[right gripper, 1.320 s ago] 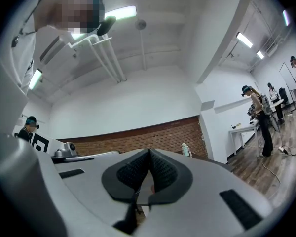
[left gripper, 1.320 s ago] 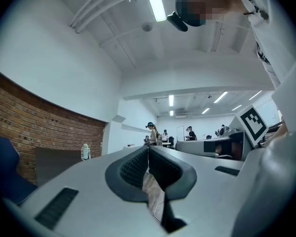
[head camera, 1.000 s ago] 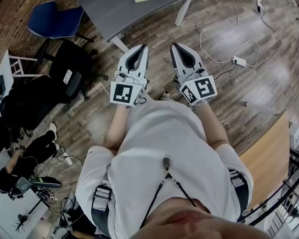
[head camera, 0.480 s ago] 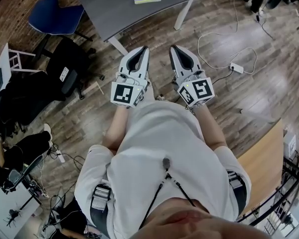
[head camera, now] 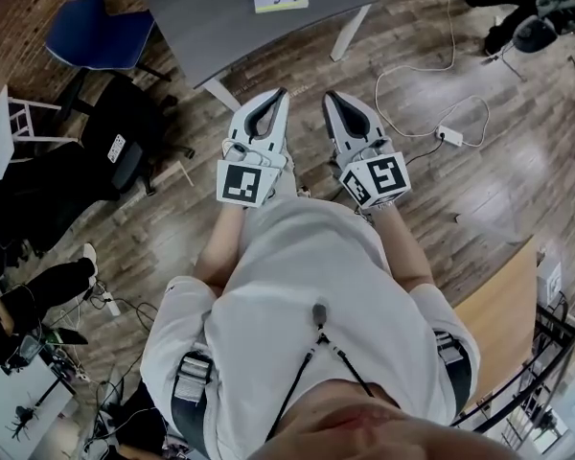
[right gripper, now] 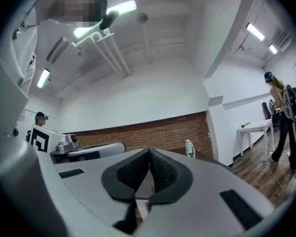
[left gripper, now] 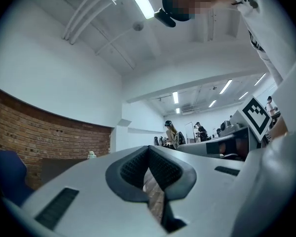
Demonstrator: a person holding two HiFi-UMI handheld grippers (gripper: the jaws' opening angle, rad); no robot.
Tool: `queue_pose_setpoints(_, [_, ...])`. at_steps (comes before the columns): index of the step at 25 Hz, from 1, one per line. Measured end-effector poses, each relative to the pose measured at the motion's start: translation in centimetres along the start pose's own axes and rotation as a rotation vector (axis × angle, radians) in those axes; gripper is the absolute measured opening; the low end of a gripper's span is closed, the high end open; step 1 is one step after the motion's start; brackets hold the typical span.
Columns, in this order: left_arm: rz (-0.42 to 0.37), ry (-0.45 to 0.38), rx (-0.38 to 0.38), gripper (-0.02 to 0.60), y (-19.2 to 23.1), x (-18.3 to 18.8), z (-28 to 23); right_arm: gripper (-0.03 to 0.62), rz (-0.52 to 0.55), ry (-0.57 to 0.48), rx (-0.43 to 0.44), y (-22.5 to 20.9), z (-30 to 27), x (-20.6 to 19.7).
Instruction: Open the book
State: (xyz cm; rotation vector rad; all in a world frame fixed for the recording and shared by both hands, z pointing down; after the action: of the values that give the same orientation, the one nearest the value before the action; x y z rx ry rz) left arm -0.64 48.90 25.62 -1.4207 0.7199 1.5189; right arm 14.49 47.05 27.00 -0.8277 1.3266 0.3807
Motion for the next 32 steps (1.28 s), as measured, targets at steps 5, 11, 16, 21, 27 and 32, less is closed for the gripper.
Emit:
queue_pose_setpoints(5, [0.039, 0.050, -0.098, 0.023, 1.7, -1.9, -2.6, 0.037, -0.023, -0.009, 0.018, -2.0, -2.8, 0.1])
queue_pose_setpoints(11, [0.040, 0.084, -0.119, 0.023, 5.0, -4.2, -6.3, 0.037, -0.033, -0.002, 0.008, -4.6, -6.8, 0.2])
queue_pose_setpoints(16, [0.053, 0.085, -0.116, 0.023, 7.4, -5.6, -10.2, 0.037, -0.029, 0.009, 0.015, -7.0, -10.2, 1.2])
queue_pose_setpoints(21, [0.101, 0.073, -0.161, 0.023, 10.7, -6.7, -13.8, 0.037, -0.075, 0.011, -0.010, -9.3, -15.0, 2.2])
queue_pose_setpoints(27, [0.134, 0.052, -0.167, 0.023, 15.2, -7.6, -17.1, 0.037, -0.092, 0.005, -0.025, -10.9, -20.0, 3.4])
queue_pose_setpoints(32, [0.087, 0.064, -0.192, 0.023, 18.4, -8.9, -19.8, 0.037, -0.092, -0.003, -0.048, -11.9, -24.5, 3.7])
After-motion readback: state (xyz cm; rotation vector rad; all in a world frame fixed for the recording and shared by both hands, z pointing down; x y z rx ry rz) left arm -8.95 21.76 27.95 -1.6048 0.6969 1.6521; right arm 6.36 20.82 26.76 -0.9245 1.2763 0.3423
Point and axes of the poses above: the fingertips, and each gripper's own axes: z backward along the fingers, y to its left, x out of its top, the point moved 7 cm from there along z, backward along the fingers, and after that the axes turned 9 degrees about -z, right-handed, at the moved point
